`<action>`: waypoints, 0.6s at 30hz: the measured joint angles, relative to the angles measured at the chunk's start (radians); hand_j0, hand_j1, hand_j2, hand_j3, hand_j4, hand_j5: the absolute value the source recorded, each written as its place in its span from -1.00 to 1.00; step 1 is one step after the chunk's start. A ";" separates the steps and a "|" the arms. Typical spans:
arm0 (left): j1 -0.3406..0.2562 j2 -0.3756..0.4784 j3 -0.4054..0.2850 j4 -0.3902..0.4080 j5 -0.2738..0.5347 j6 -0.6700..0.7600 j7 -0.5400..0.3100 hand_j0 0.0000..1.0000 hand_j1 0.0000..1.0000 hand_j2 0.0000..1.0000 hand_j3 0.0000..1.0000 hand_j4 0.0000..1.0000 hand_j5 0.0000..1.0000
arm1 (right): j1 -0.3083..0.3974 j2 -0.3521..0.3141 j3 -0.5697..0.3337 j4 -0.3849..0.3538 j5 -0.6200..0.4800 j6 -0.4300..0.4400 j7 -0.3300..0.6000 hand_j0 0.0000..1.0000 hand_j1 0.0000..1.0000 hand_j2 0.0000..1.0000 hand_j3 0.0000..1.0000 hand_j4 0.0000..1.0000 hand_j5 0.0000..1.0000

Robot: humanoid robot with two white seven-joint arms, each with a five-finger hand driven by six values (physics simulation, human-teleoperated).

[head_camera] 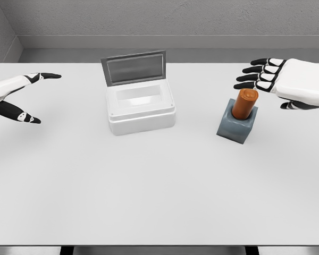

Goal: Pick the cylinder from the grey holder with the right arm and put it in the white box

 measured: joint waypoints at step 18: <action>-0.041 -0.062 -0.001 0.002 0.174 0.040 -0.001 1.00 1.00 1.00 1.00 1.00 1.00 | -0.270 0.221 0.018 0.146 0.001 0.000 0.433 0.99 0.99 0.99 0.99 0.99 0.99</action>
